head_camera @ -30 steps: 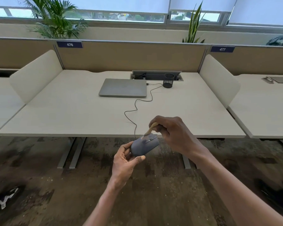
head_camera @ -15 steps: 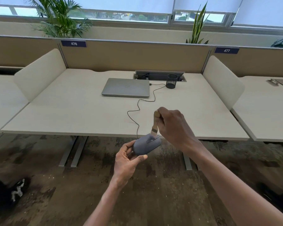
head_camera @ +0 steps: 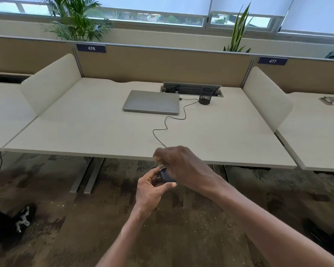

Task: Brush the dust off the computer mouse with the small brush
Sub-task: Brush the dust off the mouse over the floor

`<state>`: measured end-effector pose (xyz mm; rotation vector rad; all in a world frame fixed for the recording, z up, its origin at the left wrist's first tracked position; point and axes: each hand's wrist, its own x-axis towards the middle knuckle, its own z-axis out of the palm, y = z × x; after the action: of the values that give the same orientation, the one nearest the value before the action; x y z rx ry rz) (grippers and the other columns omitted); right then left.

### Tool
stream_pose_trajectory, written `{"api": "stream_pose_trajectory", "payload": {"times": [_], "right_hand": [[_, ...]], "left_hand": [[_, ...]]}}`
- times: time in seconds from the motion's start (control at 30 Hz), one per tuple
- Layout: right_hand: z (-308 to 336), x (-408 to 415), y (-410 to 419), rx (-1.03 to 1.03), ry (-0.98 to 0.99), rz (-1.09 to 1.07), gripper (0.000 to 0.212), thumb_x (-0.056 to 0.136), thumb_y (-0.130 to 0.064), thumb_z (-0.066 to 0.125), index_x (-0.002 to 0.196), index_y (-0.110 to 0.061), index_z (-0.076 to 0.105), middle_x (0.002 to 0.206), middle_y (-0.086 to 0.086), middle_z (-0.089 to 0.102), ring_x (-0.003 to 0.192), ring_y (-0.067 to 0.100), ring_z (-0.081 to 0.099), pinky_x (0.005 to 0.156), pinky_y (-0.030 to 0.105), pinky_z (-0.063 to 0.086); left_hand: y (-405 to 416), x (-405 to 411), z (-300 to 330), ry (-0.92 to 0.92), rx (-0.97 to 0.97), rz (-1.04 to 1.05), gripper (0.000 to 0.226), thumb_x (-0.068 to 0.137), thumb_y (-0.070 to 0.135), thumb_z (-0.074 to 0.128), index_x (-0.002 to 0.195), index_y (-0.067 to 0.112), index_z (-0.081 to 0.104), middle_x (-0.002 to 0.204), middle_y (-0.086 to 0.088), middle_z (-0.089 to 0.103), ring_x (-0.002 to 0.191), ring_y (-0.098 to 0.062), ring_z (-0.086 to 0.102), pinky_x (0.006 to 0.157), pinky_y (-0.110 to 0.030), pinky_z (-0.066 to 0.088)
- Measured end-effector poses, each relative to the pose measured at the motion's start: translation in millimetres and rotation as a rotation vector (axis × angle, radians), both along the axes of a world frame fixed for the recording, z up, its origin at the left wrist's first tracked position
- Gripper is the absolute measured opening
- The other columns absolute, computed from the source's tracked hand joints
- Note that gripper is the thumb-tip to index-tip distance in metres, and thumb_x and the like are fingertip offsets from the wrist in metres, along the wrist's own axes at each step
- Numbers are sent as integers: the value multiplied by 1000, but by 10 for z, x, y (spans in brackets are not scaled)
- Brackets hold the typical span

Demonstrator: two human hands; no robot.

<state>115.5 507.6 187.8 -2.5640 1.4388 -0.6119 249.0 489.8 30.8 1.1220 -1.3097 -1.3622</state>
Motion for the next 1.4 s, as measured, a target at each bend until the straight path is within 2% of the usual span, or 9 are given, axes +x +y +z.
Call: {"api": "stream_pose_trajectory", "payload": {"times": [0.2,0.37,0.5,0.6,0.67,0.8,0.97,1.27,1.4], "right_hand": [[21,-89,185,71,42,106,24,87,7,63,99,-14,65,96,0,74,78,12,70,62,26,57],[68,-313,278,88,15,96,34,83,11,59,97,-19,64,91,-9,68,69,-1,50,58,3,33],[8,-521,272,10,24,-16,30,82,12,61,94,-15,63,81,-2,67,63,7,52,56,10,41],[-24,-613,245,-13,-176,-156,16,91,0,63,96,-16,61,79,-1,68,64,9,60,56,26,50],[-39,-619,228,-75,-306,-212,12,92,-6,67,99,-16,64,81,-1,71,64,4,62,56,19,49],[-152,-534,257,-84,-473,-322,13,91,-11,72,103,-14,66,85,0,74,73,11,73,62,25,59],[-343,-541,315,-101,-585,-419,7,92,-13,71,97,-15,67,80,-6,73,70,5,71,60,11,54],[-557,-866,241,-58,-778,-598,10,90,-16,74,95,-20,67,83,-5,77,76,8,77,66,42,65],[-543,-938,241,-114,-749,-652,9,90,-18,74,94,-21,66,81,-5,76,73,8,76,62,41,65]], "left_hand": [[-12,-19,-9,-19,16,13,68,52,64,92,107,29,74,98,1,81,96,-18,78,93,-49,62],[-78,-10,-46,36,34,17,82,57,34,99,129,15,66,116,-7,78,111,-23,74,97,-53,58],[-105,1,-11,68,8,44,82,54,32,98,129,22,65,116,1,78,109,-16,75,88,-33,63],[-114,-5,38,87,-5,46,76,53,31,98,122,28,65,112,7,79,105,-12,76,81,-23,62],[-112,-19,55,94,-4,46,73,55,29,97,120,30,65,112,8,79,105,-11,76,80,-23,62],[-95,-37,59,121,-12,41,76,55,36,97,123,31,64,116,7,78,107,-12,75,83,-26,62],[-88,-17,68,152,2,63,81,51,40,100,122,28,64,114,6,78,106,-14,76,80,-24,62],[-99,11,19,170,13,48,69,58,20,96,120,28,66,115,5,77,108,-15,75,79,-24,62],[-72,39,37,189,15,46,79,51,37,102,121,29,67,118,5,77,109,-14,74,81,-24,62]]}}
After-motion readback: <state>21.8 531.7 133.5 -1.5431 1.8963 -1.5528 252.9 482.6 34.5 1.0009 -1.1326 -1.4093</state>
